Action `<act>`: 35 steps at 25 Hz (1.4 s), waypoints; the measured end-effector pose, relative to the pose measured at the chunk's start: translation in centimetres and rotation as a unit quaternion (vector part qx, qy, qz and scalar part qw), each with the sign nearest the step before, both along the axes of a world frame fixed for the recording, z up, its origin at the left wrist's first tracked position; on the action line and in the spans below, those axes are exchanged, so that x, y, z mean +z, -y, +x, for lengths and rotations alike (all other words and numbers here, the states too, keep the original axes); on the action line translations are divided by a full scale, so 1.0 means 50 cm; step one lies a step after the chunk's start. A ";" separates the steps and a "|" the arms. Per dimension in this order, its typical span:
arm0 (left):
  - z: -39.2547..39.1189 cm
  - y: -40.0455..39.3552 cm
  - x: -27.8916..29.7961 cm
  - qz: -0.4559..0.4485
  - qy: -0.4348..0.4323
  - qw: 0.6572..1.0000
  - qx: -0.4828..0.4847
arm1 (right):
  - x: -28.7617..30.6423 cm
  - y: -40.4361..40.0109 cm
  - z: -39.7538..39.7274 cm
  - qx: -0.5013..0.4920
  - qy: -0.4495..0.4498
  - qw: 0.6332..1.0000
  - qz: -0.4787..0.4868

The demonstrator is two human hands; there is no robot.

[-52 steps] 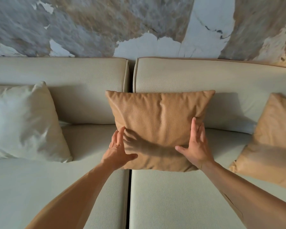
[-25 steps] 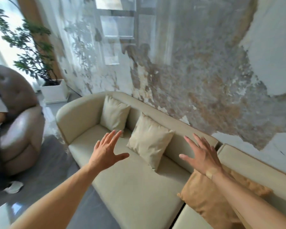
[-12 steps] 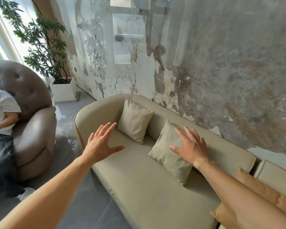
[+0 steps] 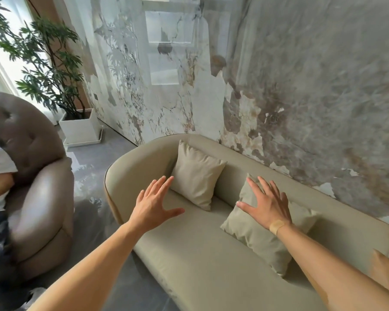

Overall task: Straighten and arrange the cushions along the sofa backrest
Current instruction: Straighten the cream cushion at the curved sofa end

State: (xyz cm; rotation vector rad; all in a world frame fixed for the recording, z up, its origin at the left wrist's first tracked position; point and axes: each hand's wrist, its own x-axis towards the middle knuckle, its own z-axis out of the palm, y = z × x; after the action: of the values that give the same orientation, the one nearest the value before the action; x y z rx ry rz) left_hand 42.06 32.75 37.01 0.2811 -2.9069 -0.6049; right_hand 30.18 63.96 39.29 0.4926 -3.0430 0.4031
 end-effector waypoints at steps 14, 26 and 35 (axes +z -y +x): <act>-0.429 0.298 -0.019 -0.029 0.066 0.996 -0.055 | -0.069 0.185 -0.325 -0.113 0.044 0.992 -0.042; -0.798 0.617 -0.117 -0.013 0.112 0.977 -0.181 | -0.172 0.428 -0.406 -0.296 0.095 0.949 -0.048; -0.965 0.715 -0.201 0.010 0.136 0.965 -0.223 | -0.205 0.549 -0.488 -0.327 0.106 0.939 -0.023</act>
State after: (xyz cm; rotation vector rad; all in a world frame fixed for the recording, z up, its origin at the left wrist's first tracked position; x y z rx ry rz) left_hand -6.18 -2.99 26.94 -0.3298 -3.2531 -0.7058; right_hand 5.78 36.53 29.04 -0.6001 -3.1299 0.5040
